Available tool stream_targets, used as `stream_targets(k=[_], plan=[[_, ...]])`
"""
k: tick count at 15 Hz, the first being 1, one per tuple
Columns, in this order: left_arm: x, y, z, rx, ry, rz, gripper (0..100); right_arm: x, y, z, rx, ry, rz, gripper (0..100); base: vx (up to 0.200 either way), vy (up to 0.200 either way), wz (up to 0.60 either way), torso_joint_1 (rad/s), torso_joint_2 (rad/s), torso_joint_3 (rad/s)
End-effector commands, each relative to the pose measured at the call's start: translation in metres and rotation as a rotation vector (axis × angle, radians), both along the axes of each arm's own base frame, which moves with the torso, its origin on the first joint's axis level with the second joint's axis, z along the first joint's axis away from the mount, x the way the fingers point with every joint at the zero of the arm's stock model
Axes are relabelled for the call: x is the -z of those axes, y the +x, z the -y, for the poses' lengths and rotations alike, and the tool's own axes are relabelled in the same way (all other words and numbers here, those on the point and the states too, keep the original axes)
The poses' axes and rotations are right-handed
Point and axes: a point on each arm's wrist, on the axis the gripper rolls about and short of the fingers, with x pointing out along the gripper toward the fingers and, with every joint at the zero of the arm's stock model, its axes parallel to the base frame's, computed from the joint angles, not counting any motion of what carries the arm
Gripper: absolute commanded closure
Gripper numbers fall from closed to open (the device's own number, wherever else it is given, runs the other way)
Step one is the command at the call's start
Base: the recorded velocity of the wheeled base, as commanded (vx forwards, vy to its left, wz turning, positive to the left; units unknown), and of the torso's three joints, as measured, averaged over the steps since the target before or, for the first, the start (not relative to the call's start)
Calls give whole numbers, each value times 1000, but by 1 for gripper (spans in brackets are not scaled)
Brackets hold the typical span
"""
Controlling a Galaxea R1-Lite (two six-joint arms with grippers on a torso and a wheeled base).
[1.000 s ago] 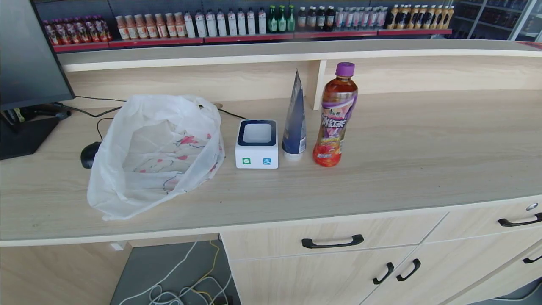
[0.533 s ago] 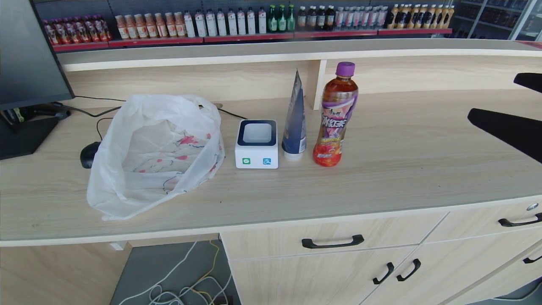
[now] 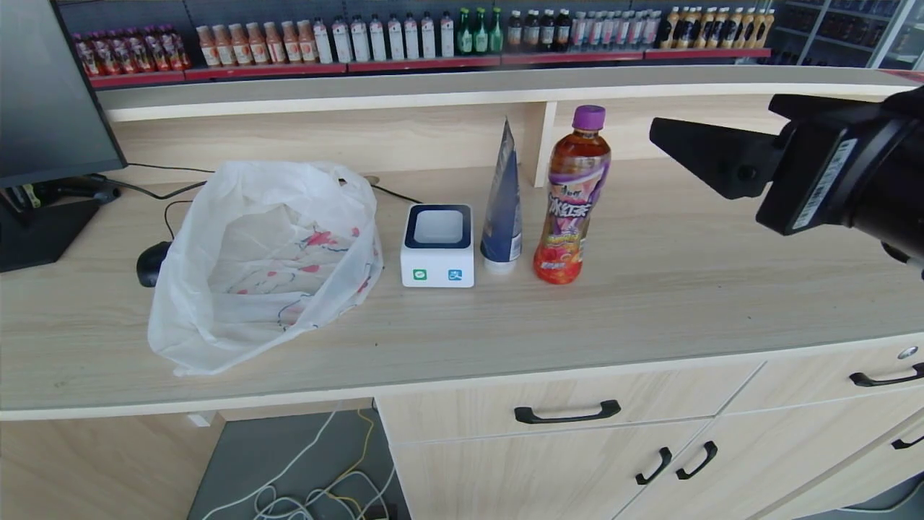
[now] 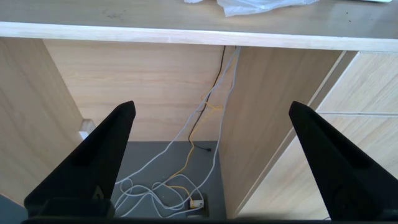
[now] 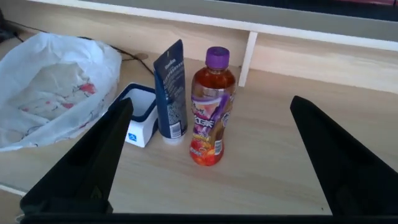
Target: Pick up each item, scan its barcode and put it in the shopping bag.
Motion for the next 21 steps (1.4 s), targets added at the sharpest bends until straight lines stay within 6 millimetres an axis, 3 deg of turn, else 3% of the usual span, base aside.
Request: stream_targets(k=[1, 5, 8, 15, 21], plan=[[0, 0, 0, 0, -1, 0, 0, 11, 26, -48, 61, 73, -8, 0, 0, 0, 0, 0, 0, 0], [0, 0, 0, 0, -1, 0, 0, 17, 44, -68, 147, 195, 33, 0, 0, 0, 0, 0, 0, 0], [0, 0, 0, 0, -1, 0, 0, 24, 46, -79, 172, 195, 17, 0, 0, 0, 0, 0, 0, 0], [0, 0, 0, 0, -1, 0, 0, 15, 79, -122, 209, 258, 48, 0, 0, 0, 0, 0, 0, 0], [0, 0, 0, 0, -1, 0, 0, 21, 86, -136, 191, 211, 54, 0, 0, 0, 0, 0, 0, 0]])
